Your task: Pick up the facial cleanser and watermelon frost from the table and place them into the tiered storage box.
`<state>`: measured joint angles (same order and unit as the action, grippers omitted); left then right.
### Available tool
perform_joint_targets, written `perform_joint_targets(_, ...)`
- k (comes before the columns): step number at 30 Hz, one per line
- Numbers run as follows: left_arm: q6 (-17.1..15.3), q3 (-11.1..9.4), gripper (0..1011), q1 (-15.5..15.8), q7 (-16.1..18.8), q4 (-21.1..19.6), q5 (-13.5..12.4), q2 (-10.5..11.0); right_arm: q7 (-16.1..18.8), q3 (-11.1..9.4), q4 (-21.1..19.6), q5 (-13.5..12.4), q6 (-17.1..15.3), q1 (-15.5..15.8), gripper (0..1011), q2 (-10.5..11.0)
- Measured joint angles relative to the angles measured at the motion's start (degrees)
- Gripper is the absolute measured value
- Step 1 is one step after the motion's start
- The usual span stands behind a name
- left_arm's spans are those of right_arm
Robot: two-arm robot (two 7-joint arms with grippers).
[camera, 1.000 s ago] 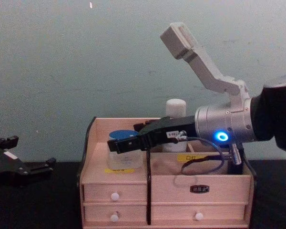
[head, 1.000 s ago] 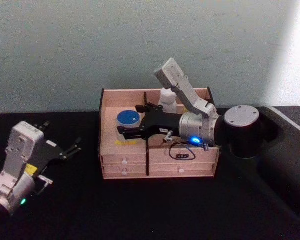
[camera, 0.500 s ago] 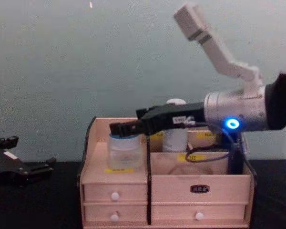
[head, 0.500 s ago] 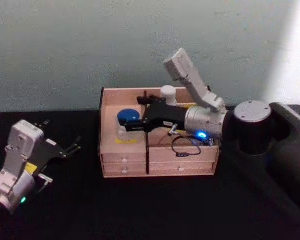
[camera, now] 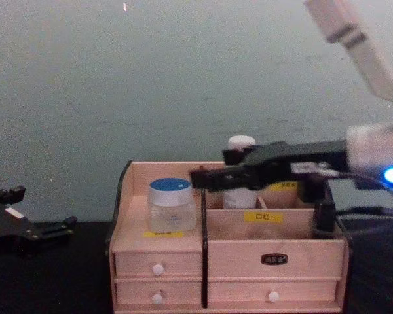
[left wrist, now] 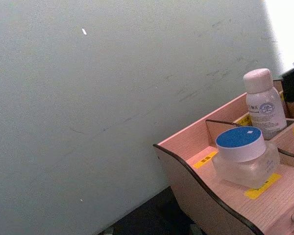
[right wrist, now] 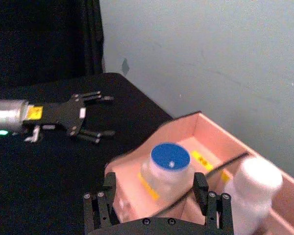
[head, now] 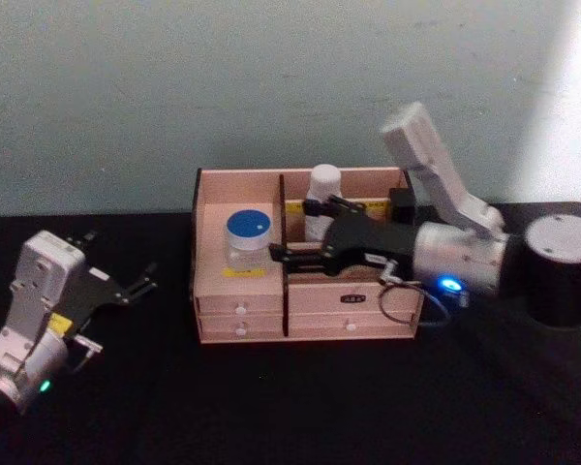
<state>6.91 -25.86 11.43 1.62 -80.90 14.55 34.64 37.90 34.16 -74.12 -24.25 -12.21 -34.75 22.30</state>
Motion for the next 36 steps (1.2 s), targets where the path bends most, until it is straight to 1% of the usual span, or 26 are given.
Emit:
perform_joint_targets(1,0.0,0.0,1001,0.0,0.0,0.0,0.0,0.0,0.1,-0.2,-0.7,-0.3,0.0,0.6,1003,0.7)
perform_joint_targets(2,0.0,0.0,1001,0.0,0.0,0.0,0.0,0.0,0.4,-0.4,-2.0,-0.9,0.0,1.7,1003,1.9)
perform_joint_targets(6,0.0,0.0,1001,0.0,0.0,0.0,0.0,0.0,0.5,-0.9,-4.4,-2.0,0.5,3.9,1003,4.3)
perform_joint_targets(7,0.0,0.0,1001,0.0,0.0,0.0,0.0,0.0,0.5,-1.2,-5.5,-2.5,0.8,4.9,1002,5.4)
perform_joint_targets(8,0.0,0.0,1001,0.0,0.0,0.0,0.0,0.0,0.5,-1.4,-5.9,-2.7,0.9,5.4,1003,5.9)
perform_joint_targets(9,0.0,0.0,1001,0.0,0.0,0.0,0.0,0.0,0.4,-1.7,-6.9,-3.1,1.3,6.4,1003,6.9)
perform_joint_targets(11,0.0,0.0,1001,0.0,0.0,0.0,0.0,0.0,0.1,-2.0,-7.7,-3.5,1.7,7.3,1003,7.8)
perform_joint_targets(14,0.0,0.0,1002,0.0,0.0,0.0,0.0,0.0,-1.4,-3.1,-9.3,-4.1,2.4,9.2,1003,9.3)
perform_joint_targets(15,0.0,0.0,1001,0.0,0.0,0.0,0.0,0.0,-2.5,-3.7,-9.9,-4.4,2.7,10.0,1003,9.8)
perform_joint_targets(16,0.0,0.0,1001,0.0,0.0,0.0,0.0,0.0,-2.5,-3.7,-9.9,-4.4,2.7,10.0,1003,9.8)
perform_joint_targets(17,0.0,0.0,1001,0.0,0.0,0.0,0.0,0.0,-3.9,-4.4,-10.4,-4.5,3.0,10.8,1003,10.1)
perform_joint_targets(18,0.0,0.0,1001,0.0,0.0,0.0,0.0,0.0,-5.2,-5.3,-10.7,-4.5,3.4,11.6,1003,10.2)
perform_joint_targets(21,0.0,0.0,1001,0.0,0.0,0.0,0.0,0.0,-7.5,-6.4,-11.1,-4.5,4.0,12.6,1003,10.2)
perform_joint_targets(22,0.0,0.0,1002,0.0,0.0,0.0,0.0,0.0,-9.0,-7.4,-11.3,-4.4,4.6,13.2,1002,10.0)
perform_joint_targets(24,0.0,0.0,1001,0.0,0.0,0.0,0.0,0.0,-10.7,-8.3,-11.4,-4.1,5.3,13.8,1003,9.7)
perform_joint_targets(25,0.0,0.0,1001,0.0,0.0,0.0,0.0,0.0,-12.4,-9.3,-11.4,-3.7,6.0,14.2,1002,9.2)
perform_joint_targets(29,0.0,0.0,1001,0.0,0.0,0.0,0.0,0.0,-15.6,-11.1,-11.2,-3.0,7.2,14.9,1003,8.1)
perform_joint_targets(30,0.0,0.0,1001,0.0,0.0,0.0,0.0,0.0,-17.1,-11.9,-10.9,-2.5,7.7,15.2,1002,7.6)
perform_joint_targets(31,0.0,0.0,1001,0.0,0.0,0.0,0.0,0.0,-18.0,-12.3,-10.7,-2.3,7.9,15.3,1002,7.3)
perform_joint_targets(32,0.0,0.0,1001,0.0,0.0,0.0,0.0,0.0,-19.7,-13.1,-10.3,-1.7,8.3,15.5,1003,6.6)
perform_joint_targets(35,0.0,0.0,1001,0.0,0.0,0.0,0.0,0.0,-22.1,-14.2,-9.8,-0.9,8.7,15.7,1003,5.7)
perform_joint_targets(36,0.0,0.0,1002,0.0,0.0,0.0,0.0,0.0,-23.5,-14.6,-9.3,-0.3,8.9,15.8,1002,5.1)
